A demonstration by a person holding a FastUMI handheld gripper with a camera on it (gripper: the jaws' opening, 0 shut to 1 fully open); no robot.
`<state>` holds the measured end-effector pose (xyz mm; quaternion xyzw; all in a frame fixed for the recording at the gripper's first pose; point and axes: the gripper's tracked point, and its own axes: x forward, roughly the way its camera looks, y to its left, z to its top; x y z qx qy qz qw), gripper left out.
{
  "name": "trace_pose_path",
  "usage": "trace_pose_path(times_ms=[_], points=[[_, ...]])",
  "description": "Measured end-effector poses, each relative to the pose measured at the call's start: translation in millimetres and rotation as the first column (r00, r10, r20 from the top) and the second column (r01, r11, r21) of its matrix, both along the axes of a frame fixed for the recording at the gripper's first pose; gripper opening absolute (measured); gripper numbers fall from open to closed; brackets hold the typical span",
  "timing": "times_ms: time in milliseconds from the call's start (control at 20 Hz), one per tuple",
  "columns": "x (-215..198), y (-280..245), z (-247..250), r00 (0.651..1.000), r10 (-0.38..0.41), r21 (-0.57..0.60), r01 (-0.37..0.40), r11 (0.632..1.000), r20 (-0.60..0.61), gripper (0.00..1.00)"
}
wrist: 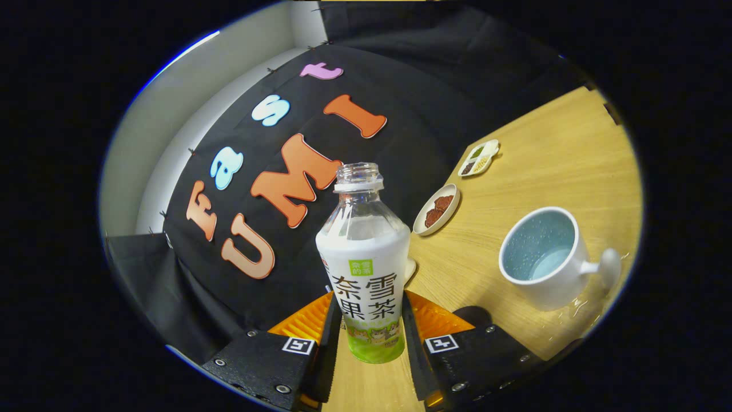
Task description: Take the bottle from table, then pour the juice into the cup, finally place the bottle on the coaster
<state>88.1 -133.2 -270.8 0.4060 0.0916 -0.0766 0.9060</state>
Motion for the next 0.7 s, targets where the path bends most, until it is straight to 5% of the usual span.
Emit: trace_pose_path(times_ms=[250,450,700], points=[[5,-3,10,0.998,0.058,-0.308,-0.060,0.950,-0.018,0.55],[14,6,7,0.990,0.107,-0.550,-0.139,0.823,-0.090,0.55],[20,14,-20,0.972,0.120,-0.647,-0.225,0.728,-0.203,0.56]])
